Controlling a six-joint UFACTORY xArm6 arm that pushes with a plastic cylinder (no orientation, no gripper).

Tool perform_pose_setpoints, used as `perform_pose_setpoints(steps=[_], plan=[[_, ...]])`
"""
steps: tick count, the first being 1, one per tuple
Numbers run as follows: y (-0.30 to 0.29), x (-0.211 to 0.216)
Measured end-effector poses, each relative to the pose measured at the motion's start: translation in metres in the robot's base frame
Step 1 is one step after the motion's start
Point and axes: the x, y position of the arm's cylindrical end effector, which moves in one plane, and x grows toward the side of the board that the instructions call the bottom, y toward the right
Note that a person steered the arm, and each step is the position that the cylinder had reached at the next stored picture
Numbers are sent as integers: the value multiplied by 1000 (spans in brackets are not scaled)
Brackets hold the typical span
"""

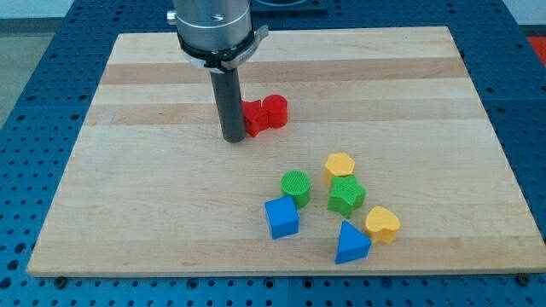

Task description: Move the green star to the top right

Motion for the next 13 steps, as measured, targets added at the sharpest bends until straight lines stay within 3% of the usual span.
perform_pose_setpoints(steps=[1,2,3,4,5,8,9,12,13], plan=[[-27,26],[-39,93],[-37,158],[-1,185],[38,185],[54,185],[126,185],[229,172],[195,155]])
